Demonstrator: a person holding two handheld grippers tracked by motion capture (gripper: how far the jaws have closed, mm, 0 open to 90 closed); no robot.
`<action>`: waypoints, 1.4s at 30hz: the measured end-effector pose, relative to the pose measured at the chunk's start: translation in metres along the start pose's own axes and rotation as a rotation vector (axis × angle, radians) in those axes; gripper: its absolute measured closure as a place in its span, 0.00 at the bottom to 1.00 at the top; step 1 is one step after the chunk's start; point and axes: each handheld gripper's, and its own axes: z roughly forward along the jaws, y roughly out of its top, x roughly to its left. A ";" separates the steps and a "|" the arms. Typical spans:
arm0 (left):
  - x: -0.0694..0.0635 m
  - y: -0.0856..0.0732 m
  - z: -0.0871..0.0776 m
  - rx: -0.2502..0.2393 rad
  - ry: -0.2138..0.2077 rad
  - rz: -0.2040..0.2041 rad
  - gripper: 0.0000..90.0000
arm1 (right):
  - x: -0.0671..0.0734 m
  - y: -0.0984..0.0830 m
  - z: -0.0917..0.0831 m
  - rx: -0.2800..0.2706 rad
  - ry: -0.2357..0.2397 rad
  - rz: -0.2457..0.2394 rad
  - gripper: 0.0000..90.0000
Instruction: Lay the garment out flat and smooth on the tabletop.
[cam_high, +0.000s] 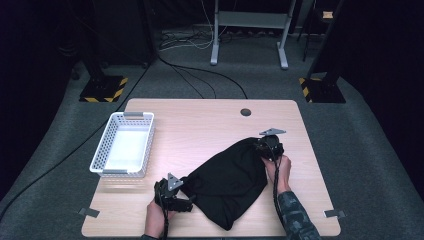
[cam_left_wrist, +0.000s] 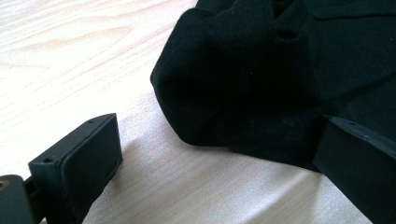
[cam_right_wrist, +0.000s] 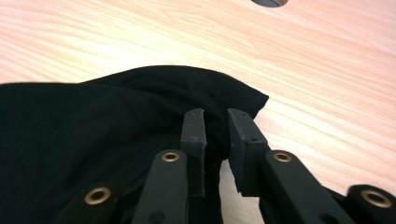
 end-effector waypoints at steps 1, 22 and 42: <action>0.000 0.000 0.000 0.000 0.000 -0.001 0.01 | 0.001 0.000 0.000 0.006 0.001 0.000 0.79; -0.001 0.000 0.000 -0.002 0.006 0.001 0.01 | -0.012 -0.088 -0.038 -0.035 0.102 -0.038 0.13; -0.025 -0.007 -0.008 -0.039 0.077 0.082 0.01 | -0.013 -0.084 -0.028 -0.019 0.169 -0.093 0.16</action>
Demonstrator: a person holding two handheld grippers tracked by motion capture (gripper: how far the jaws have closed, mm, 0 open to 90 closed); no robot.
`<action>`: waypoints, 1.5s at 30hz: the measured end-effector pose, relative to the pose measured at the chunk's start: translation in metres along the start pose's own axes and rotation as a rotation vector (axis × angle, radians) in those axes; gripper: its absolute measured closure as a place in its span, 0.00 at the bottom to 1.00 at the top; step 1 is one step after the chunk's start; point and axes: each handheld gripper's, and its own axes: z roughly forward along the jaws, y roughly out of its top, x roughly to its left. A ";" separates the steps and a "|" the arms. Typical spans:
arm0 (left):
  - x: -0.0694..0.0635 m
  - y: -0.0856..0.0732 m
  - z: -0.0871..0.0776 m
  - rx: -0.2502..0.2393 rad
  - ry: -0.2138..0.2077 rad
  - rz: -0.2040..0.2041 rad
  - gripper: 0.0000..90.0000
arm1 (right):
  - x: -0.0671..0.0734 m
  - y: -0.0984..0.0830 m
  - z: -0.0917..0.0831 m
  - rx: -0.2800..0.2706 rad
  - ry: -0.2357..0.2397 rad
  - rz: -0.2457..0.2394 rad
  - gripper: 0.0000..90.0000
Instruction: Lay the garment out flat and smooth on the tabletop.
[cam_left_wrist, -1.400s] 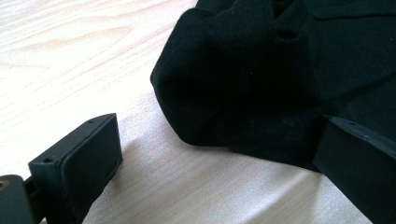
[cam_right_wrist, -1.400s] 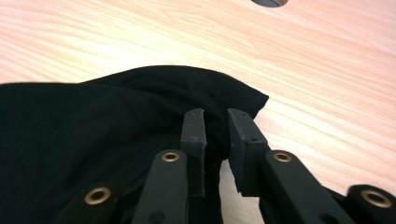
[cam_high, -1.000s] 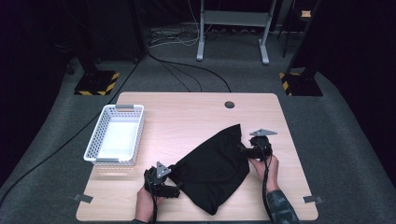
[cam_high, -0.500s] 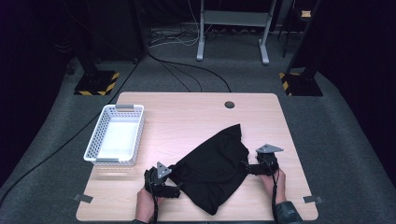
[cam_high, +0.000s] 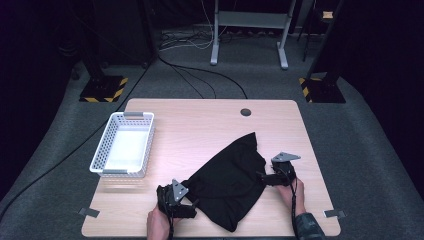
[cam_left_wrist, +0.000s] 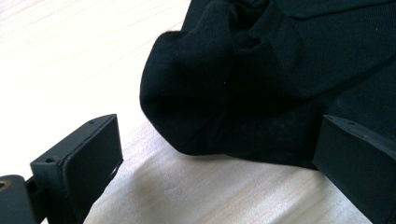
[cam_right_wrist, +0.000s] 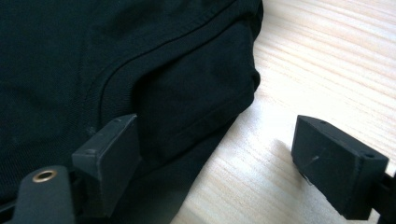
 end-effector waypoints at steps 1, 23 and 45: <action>0.001 -0.001 -0.001 0.001 -0.009 -0.004 0.01 | 0.000 0.000 0.000 -0.001 0.003 -0.002 0.16; -0.013 0.048 -0.013 -0.060 -0.126 0.013 0.07 | -0.002 0.002 0.001 -0.005 0.020 -0.024 0.17; -0.066 0.087 0.038 0.043 -0.239 0.184 0.10 | -0.005 0.001 0.000 -0.022 0.014 0.012 0.17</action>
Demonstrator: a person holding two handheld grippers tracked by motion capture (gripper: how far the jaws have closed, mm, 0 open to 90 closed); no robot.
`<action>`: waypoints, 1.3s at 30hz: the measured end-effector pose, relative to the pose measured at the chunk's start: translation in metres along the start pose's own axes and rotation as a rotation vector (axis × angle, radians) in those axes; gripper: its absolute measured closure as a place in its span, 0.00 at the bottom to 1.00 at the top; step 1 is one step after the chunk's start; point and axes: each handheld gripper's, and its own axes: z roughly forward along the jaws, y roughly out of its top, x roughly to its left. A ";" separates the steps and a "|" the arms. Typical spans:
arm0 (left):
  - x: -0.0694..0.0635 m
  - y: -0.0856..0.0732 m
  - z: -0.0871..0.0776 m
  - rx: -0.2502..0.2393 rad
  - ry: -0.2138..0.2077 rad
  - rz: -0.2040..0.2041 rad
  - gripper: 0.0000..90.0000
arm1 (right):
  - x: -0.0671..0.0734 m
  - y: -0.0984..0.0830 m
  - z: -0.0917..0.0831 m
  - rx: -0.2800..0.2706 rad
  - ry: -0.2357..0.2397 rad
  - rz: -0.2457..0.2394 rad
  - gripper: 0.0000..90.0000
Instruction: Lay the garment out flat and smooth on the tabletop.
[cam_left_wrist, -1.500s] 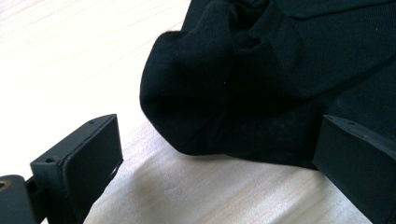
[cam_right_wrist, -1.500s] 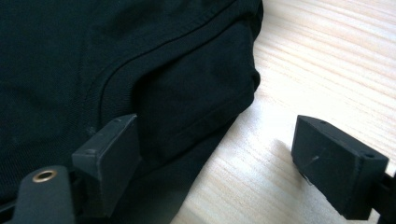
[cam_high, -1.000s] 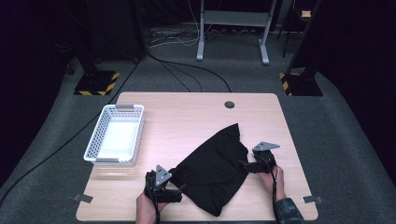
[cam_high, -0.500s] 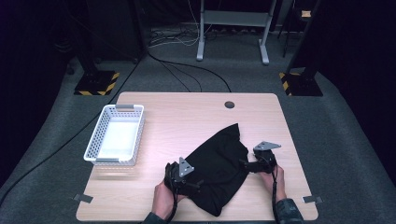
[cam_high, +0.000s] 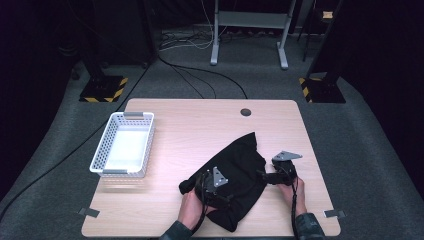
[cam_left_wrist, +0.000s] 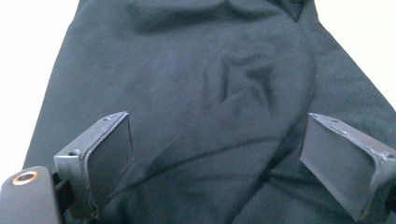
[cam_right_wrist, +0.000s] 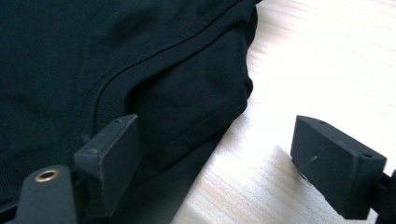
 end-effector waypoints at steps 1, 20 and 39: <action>0.000 0.000 0.000 0.000 0.000 0.000 0.12 | 0.000 0.000 0.000 0.000 0.000 0.000 0.17; -0.011 0.007 0.014 0.055 -0.043 0.123 0.83 | 0.000 0.000 0.000 -0.003 -0.018 0.010 0.17; 0.012 0.022 -0.006 -0.011 -0.063 0.051 0.90 | -0.001 0.000 0.001 0.005 -0.025 0.019 0.18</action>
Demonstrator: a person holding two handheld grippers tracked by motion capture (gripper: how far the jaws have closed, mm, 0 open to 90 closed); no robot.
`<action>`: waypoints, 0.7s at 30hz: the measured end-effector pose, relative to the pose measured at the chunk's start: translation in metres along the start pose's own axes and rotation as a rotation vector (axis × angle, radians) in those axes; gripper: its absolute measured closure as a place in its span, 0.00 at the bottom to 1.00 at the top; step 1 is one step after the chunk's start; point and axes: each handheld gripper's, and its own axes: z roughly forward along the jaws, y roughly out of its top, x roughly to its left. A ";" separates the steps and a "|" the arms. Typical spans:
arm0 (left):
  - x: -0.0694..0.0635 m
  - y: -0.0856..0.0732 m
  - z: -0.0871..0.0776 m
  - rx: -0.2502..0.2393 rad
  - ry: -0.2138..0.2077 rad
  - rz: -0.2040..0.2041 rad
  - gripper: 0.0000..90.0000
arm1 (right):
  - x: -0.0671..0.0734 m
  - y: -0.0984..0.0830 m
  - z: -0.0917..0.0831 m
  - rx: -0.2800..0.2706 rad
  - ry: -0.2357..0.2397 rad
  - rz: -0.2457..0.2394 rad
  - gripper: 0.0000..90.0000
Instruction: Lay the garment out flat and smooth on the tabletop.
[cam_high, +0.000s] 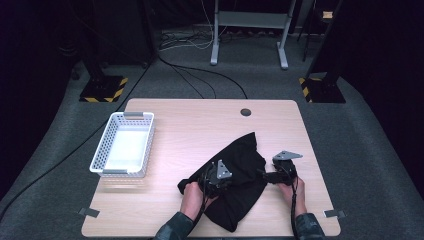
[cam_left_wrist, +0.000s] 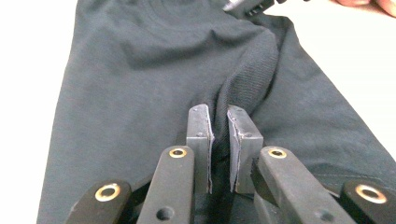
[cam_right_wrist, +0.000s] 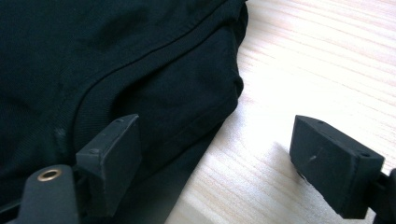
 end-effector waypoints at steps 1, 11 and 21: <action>0.002 0.002 -0.003 -0.005 0.020 0.002 0.90 | 0.000 0.000 0.000 0.001 0.000 0.001 0.18; 0.017 0.012 -0.011 -0.017 0.078 0.021 0.90 | 0.001 0.000 0.000 0.010 -0.012 -0.004 0.18; 0.029 0.024 -0.015 -0.004 0.116 0.053 0.90 | 0.001 0.000 0.001 0.013 -0.010 -0.003 0.18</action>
